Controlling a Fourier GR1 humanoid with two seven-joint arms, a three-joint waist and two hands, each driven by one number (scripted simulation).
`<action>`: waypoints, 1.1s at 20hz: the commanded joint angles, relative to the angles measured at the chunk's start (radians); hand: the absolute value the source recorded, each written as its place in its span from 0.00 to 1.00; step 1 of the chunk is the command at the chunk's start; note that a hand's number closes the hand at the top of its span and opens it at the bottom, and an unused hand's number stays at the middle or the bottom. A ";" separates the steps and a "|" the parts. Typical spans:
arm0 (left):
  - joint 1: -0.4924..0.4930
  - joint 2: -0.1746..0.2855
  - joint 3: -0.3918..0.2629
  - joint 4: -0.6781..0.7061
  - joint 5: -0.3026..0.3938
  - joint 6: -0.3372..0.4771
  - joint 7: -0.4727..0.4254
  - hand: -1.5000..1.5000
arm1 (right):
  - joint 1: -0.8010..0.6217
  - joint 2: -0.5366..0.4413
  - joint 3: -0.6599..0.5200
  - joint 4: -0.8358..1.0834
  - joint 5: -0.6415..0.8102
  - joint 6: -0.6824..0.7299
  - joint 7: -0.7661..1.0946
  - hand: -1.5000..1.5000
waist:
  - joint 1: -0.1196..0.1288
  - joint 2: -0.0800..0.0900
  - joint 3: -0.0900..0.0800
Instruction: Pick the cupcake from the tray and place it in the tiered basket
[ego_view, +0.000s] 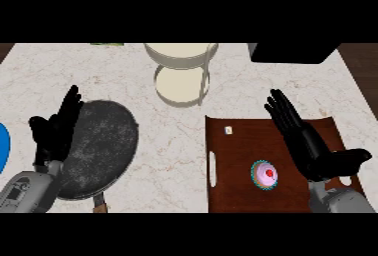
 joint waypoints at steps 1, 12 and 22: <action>0.053 -0.035 0.012 0.030 0.017 -0.001 -0.040 0.50 | -0.012 -0.061 -0.077 -0.051 0.062 -0.105 0.047 1.00 | -0.004 -0.010 0.053; 0.252 -0.104 -0.017 0.030 0.020 0.071 -0.043 0.50 | 0.270 0.048 -0.517 -0.117 0.252 -0.875 0.037 0.00 | -0.130 -0.037 0.050; 0.268 -0.127 -0.086 -0.054 -0.033 0.081 -0.035 0.50 | 0.754 0.080 -0.141 -0.474 0.508 -0.872 0.283 0.00 | -0.018 -0.001 0.045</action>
